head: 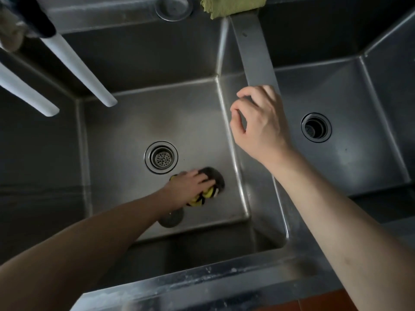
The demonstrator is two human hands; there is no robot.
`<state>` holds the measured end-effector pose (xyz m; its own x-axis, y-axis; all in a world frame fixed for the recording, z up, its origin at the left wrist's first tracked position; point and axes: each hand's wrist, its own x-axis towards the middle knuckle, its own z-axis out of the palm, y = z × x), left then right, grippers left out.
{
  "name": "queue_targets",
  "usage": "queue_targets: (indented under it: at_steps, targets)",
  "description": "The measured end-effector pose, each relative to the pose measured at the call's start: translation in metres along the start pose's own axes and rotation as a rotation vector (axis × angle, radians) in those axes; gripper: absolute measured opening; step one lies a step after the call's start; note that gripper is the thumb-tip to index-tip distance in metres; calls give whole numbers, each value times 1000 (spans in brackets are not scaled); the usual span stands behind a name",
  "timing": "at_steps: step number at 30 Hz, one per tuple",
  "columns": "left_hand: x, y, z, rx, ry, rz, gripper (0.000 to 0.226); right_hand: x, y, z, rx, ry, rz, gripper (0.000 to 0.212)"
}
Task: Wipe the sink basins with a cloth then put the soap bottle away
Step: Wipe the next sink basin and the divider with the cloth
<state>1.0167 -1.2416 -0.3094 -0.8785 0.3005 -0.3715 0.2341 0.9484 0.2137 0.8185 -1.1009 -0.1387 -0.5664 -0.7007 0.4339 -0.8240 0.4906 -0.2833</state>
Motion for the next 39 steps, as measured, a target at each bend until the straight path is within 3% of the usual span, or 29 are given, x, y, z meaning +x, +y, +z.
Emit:
queue_targets:
  at_steps: [5, 9, 15, 20, 25, 34, 39]
  targets:
    - [50, -8, -15, -284, 141, -363, 63, -1, 0, 1, -2, -4, -9, 18]
    - [87, 23, -18, -601, 268, -618, 64, -1, 2, 1, -13, -1, -12, 19]
    - [68, 56, -8, -332, 8, -412, 68, -2, 2, 0, 3, 8, -11, 19]
    - [21, 79, 14, -285, -74, -78, 62, -1, 0, -1, 5, -9, -10, 19]
    - [3, 80, 18, -214, -120, 94, 61, -3, 1, -2, -10, -26, -31, 16]
    - [-23, 65, 20, -197, -157, 89, 61, -2, 3, -3, 47, -21, -31, 13]
    - [-18, 64, 20, -477, -126, -26, 61, -2, 2, -6, 49, -30, -10, 14]
